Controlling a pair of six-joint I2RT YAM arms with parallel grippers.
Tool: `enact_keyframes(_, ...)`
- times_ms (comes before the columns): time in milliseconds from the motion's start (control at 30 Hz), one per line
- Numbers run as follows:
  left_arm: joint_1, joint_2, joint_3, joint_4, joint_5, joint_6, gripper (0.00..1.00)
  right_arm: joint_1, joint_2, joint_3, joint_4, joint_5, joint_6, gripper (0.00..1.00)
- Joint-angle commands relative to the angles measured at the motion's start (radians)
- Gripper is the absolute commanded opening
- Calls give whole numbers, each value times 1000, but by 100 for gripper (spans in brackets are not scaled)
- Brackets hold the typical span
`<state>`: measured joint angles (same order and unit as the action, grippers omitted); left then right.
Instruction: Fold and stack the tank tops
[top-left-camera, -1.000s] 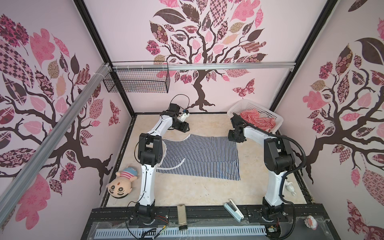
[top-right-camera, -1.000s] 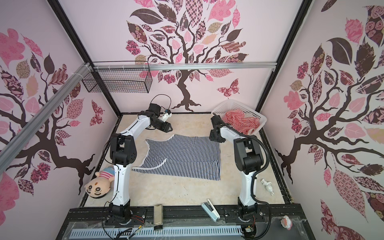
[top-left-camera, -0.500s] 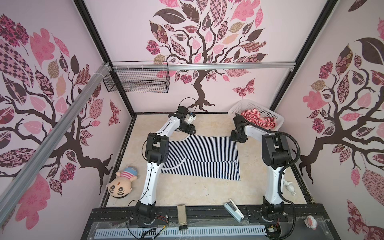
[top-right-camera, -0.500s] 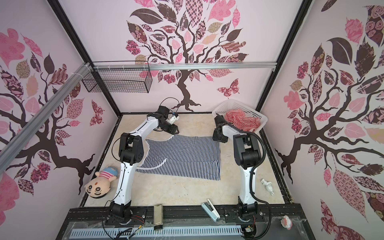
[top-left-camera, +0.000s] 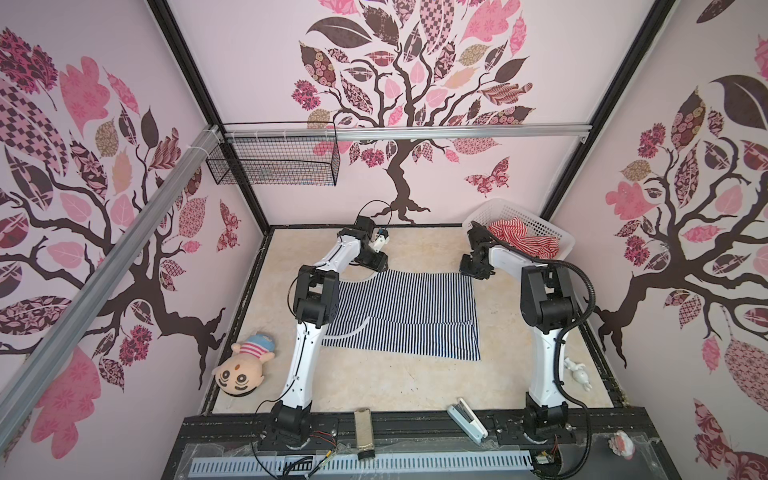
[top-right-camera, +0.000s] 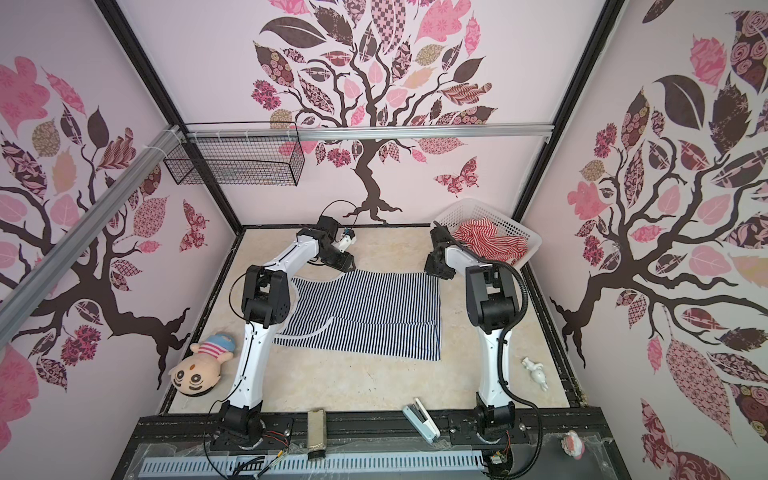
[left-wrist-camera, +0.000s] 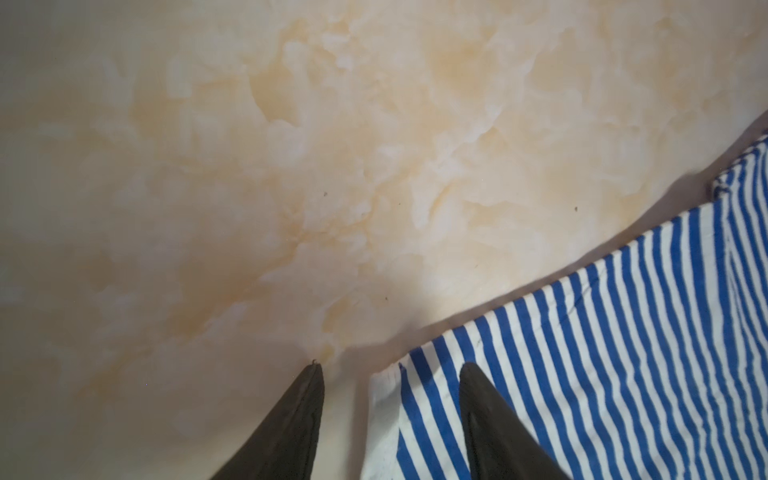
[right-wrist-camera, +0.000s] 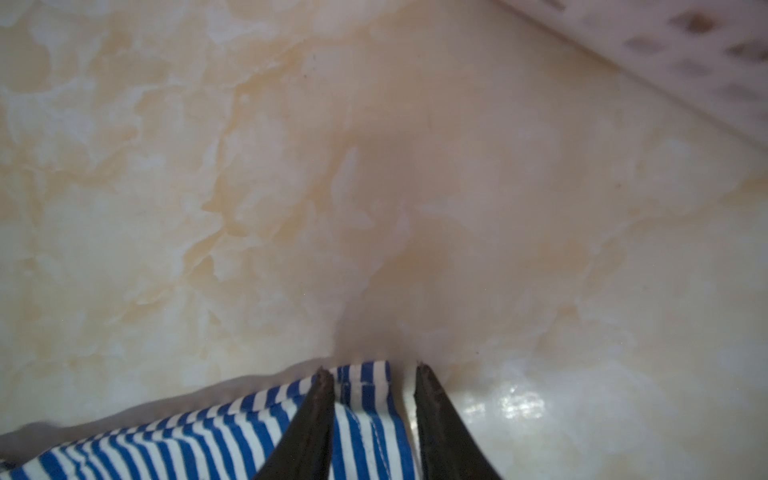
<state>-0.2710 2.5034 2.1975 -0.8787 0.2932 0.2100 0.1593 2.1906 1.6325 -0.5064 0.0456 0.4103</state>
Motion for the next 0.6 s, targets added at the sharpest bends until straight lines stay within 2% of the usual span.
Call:
enact_keyframes(0,3,15,50,-15,-2,1,56,-9,41,22,-39,-21,1,25)
enact_keyframes(200,0,27,62,-36,7,10,56,-9,5,-3,-24,-66,-5,12)
enact_keyframes(400,-10,32,71,-44,-4,19,51,-9,-39,-4,-20,-93,-7,6)
enact_keyframes(567,-13,59,116,-66,-15,17,43,-9,-75,-3,-28,-109,-11,4)
